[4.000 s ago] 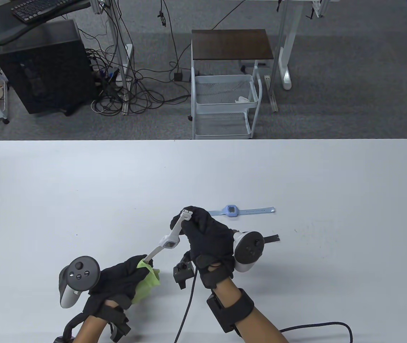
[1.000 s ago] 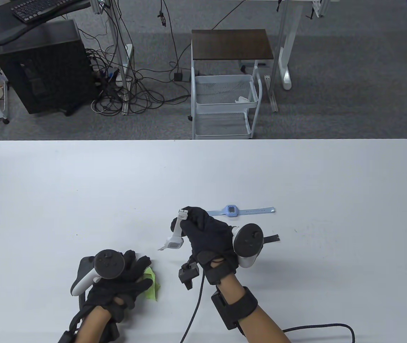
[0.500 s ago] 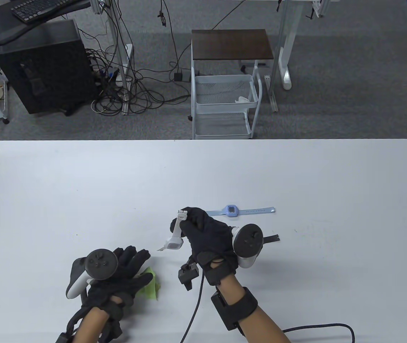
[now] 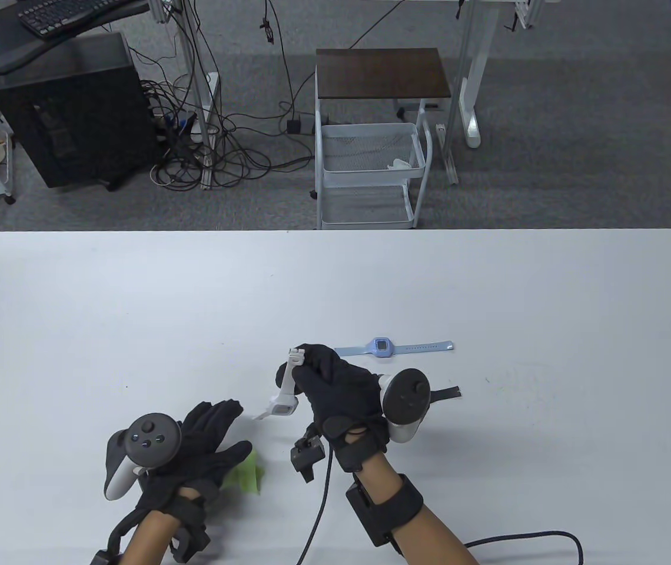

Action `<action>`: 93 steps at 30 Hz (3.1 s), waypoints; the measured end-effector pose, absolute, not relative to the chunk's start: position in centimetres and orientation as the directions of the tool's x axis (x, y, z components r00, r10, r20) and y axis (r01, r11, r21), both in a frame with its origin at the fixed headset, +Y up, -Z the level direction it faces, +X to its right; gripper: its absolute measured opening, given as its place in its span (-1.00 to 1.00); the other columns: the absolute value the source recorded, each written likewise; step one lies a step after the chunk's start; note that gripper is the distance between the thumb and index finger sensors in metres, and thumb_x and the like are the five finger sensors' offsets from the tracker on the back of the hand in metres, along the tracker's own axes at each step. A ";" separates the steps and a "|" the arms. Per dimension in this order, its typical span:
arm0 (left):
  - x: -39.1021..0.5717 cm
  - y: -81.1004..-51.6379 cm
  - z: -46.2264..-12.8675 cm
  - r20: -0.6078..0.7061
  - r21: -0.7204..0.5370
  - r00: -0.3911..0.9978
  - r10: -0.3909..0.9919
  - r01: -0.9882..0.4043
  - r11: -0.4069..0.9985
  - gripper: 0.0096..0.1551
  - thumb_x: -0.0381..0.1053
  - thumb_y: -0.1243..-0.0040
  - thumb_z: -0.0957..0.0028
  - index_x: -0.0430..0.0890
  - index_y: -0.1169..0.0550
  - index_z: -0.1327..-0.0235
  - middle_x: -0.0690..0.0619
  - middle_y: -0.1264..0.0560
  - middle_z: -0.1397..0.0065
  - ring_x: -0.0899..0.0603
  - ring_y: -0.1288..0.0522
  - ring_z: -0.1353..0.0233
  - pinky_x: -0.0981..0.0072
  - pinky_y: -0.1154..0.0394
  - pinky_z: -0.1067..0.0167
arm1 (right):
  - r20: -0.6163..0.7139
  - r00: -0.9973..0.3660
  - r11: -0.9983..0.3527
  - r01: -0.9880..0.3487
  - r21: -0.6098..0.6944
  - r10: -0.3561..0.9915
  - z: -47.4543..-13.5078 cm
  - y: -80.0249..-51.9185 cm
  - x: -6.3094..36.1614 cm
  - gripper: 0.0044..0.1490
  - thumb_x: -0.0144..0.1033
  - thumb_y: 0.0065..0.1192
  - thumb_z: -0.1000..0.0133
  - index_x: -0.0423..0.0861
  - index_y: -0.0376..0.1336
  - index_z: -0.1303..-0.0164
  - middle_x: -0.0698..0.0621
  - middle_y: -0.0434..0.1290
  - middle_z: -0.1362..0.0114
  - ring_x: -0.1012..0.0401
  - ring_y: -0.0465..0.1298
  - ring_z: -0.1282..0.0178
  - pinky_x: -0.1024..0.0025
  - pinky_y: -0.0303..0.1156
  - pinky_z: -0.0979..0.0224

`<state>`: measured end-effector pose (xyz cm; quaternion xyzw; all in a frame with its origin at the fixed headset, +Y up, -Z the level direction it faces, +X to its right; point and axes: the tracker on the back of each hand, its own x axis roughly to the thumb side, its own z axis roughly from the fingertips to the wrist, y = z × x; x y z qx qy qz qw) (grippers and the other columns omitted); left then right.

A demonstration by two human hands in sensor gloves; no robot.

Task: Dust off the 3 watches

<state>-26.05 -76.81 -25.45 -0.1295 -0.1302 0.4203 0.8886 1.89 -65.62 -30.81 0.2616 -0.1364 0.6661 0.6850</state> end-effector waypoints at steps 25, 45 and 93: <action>-25.5 -74.9 -24.3 0.313 -0.182 0.595 0.740 -0.727 0.662 -0.46 0.27 -0.16 -0.19 0.16 -0.45 -0.41 0.25 -0.56 -0.43 -0.13 -0.28 -0.71 -0.43 0.04 -0.54 | 0.482 0.161 0.034 -0.965 0.262 0.861 -29.8 -65.9 0.3 -0.47 -0.11 0.26 0.04 -0.15 0.38 -0.04 -0.07 0.70 0.09 0.06 0.69 0.28 -0.33 0.26 -0.19; -25.7 -74.3 -23.9 0.316 -0.183 0.491 0.812 -0.808 0.560 -0.53 0.28 -0.13 -0.20 0.09 -0.55 -0.26 0.24 -0.66 -0.18 -0.09 -0.41 -0.60 -0.42 0.02 -0.53 | 0.464 0.207 0.183 -0.978 0.097 0.861 -30.6 -66.7 2.7 -0.46 -0.16 0.35 0.05 -0.15 0.36 -0.07 -0.08 0.69 0.02 0.05 0.69 0.20 -0.31 0.25 -0.23; -27.1 -64.0 -26.5 0.405 0.028 0.389 0.827 -0.910 0.414 -0.53 0.37 -0.24 -0.13 0.07 -0.61 -0.09 0.23 -0.69 -0.06 0.02 -0.55 -0.48 -0.24 -0.21 -0.55 | 0.451 -0.241 -0.460 -0.750 0.476 0.859 -24.9 -75.3 -1.5 -0.51 -0.09 0.38 0.07 -0.14 0.48 0.08 -0.09 0.75 0.11 0.00 0.72 0.27 -0.38 0.23 -0.19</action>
